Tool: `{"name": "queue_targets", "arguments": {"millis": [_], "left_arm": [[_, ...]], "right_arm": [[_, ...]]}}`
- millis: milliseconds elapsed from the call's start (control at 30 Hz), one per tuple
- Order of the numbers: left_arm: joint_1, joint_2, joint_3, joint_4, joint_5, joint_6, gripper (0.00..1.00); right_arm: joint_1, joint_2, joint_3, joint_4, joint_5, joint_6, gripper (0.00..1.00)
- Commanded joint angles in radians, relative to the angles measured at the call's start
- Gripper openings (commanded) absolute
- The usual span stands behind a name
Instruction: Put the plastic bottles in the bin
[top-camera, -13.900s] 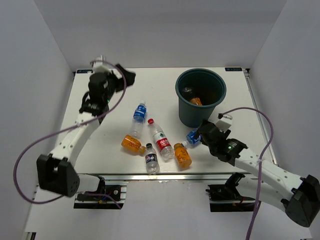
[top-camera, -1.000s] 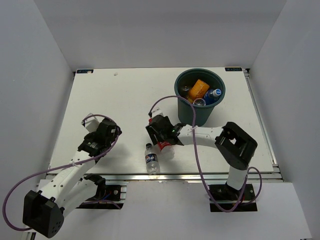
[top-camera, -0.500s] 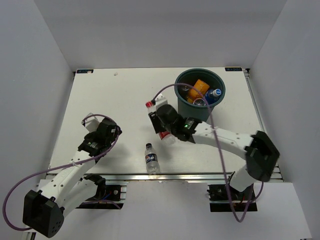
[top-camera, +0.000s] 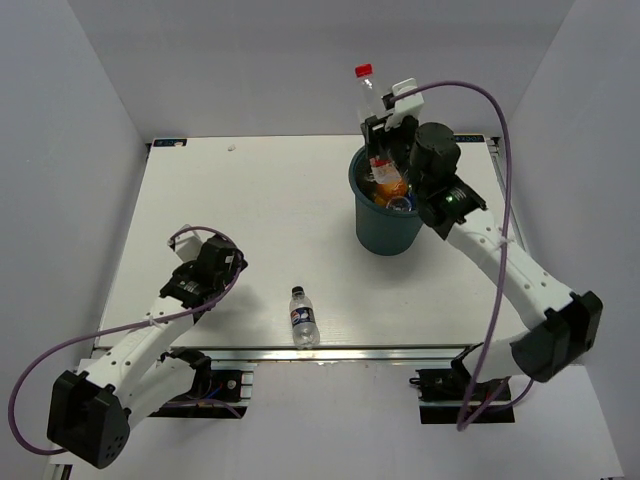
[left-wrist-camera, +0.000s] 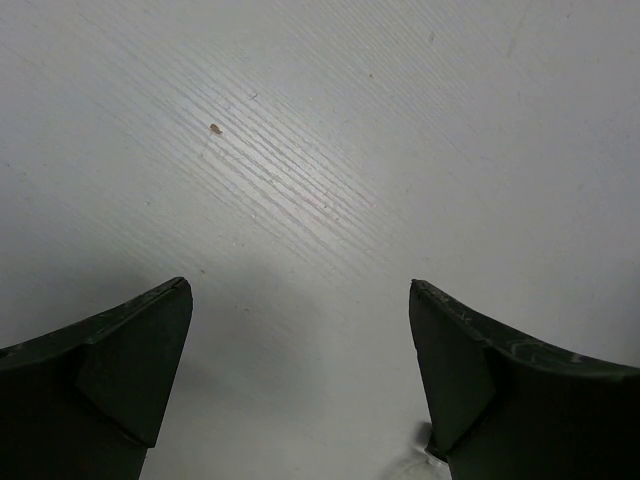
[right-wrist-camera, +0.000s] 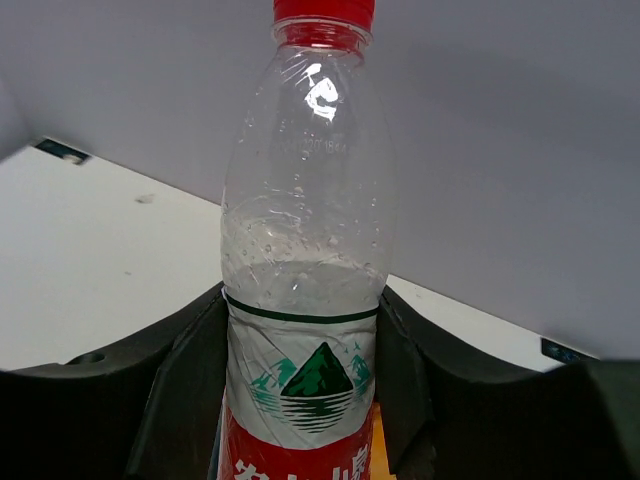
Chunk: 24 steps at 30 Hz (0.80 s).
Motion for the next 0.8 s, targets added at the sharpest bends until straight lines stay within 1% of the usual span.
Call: {"name": "queue_targets", "arguments": {"millis": [0, 67, 133, 267, 433, 500, 600, 733, 767], "left_arm": [[0.001, 0.006, 0.023, 0.022, 0.013, 0.021, 0.98], [0.001, 0.010, 0.023, 0.031, 0.018, 0.021, 0.98], [0.001, 0.010, 0.020, 0.036, 0.022, 0.025, 0.98], [0.001, 0.015, 0.020, 0.034, 0.028, 0.020, 0.98], [0.001, 0.018, 0.023, 0.030, 0.025, 0.023, 0.98], [0.001, 0.018, 0.023, 0.026, 0.022, 0.021, 0.98], [0.001, 0.018, 0.021, 0.030, 0.024, 0.021, 0.98], [0.001, 0.018, 0.015, 0.036, 0.028, 0.021, 0.98], [0.001, 0.020, 0.014, 0.039, 0.031, 0.020, 0.98]], "right_arm": [[-0.090, 0.072, 0.038, 0.063, -0.119, 0.003, 0.49], [-0.107, 0.096, 0.029, 0.072, -0.145, 0.010, 0.47], [-0.121, 0.121, -0.007, 0.129, -0.154, 0.011, 0.47], [-0.150, 0.156, -0.082, 0.151, -0.172, 0.054, 0.47], [-0.158, 0.152, -0.223, 0.235, -0.159, 0.099, 0.44], [-0.159, 0.144, -0.283, 0.247, -0.145, 0.120, 0.44], [-0.161, 0.121, -0.364, 0.313, -0.143, 0.146, 0.44], [-0.161, 0.101, -0.407, 0.333, -0.154, 0.163, 0.53], [-0.161, 0.095, -0.415, 0.342, -0.157, 0.163, 0.54]]}}
